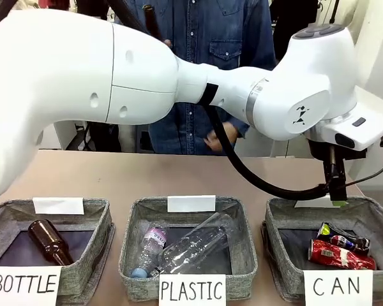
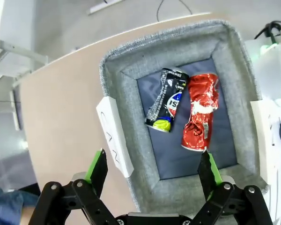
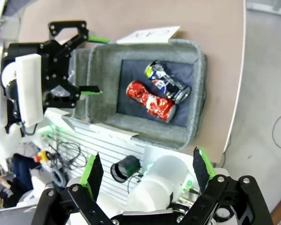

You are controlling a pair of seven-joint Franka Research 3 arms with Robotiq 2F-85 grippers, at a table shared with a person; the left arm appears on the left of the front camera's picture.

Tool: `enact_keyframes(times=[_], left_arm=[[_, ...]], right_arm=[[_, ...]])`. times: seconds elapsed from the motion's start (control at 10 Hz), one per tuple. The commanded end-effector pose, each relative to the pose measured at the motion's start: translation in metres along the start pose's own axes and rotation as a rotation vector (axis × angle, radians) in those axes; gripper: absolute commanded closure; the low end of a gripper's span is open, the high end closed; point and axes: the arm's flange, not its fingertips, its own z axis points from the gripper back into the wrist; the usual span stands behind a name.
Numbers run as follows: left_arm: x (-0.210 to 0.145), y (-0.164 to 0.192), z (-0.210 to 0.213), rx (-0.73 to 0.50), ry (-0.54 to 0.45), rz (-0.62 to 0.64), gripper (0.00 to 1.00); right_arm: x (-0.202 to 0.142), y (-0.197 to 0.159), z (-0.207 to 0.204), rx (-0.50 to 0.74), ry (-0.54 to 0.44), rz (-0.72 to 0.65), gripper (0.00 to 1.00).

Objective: Sort the can waste into the basket.
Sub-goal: Pick up the can waste from the table and place it in the right Fabric basket.

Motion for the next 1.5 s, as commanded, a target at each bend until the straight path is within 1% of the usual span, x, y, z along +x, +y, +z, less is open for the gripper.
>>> enact_keyframes(times=[0.0, 0.1, 0.2, 0.3, 0.4, 0.5, 0.6, 0.7, 1.0, 1.2, 1.4], left_arm=[[-0.015, -0.013, 0.020, -0.017, -0.130, 0.120, 0.00], [-0.017, -0.019, 0.044, 0.009, -0.093, 0.282, 0.00], [-0.019, -0.033, 0.075, 0.009, -0.031, 0.428, 0.00], [-0.030, -0.053, 0.105, 0.063, 0.078, 0.500, 0.00], [-0.064, -0.069, 0.130, 0.184, 0.196, 0.527, 0.00], [-0.091, -0.076, 0.137, 0.198, 0.235, 0.595, 0.00], [-0.102, -0.077, 0.132, 0.145, 0.207, 0.600, 0.00], [-0.104, -0.072, 0.128, 0.137, 0.200, 0.589, 0.00], [-0.091, -0.048, 0.116, 0.108, 0.148, 0.485, 0.00], [-0.080, -0.033, 0.100, 0.055, 0.152, 0.432, 0.00], [-0.090, -0.032, 0.106, 0.056, 0.157, 0.447, 0.00]], right_arm=[[-0.001, 0.002, 0.001, 0.003, -0.005, -0.015, 0.00], [-0.001, 0.002, 0.001, 0.003, -0.005, -0.015, 0.00], [-0.001, 0.002, 0.001, 0.003, -0.005, -0.015, 0.00], [-0.001, 0.002, 0.001, 0.003, -0.005, -0.015, 0.00], [-0.001, 0.002, 0.001, 0.003, -0.005, -0.015, 0.00], [-0.001, 0.002, 0.001, 0.003, -0.005, -0.015, 0.00], [-0.001, 0.002, 0.001, 0.003, -0.005, -0.015, 0.00], [-0.001, 0.002, 0.001, 0.003, -0.005, -0.015, 0.00], [-0.001, 0.002, 0.001, 0.003, -0.005, -0.015, 0.00], [-0.001, 0.002, 0.001, 0.003, -0.005, -0.015, 0.00], [-0.001, 0.002, 0.001, 0.003, -0.005, -0.015, 0.00]])
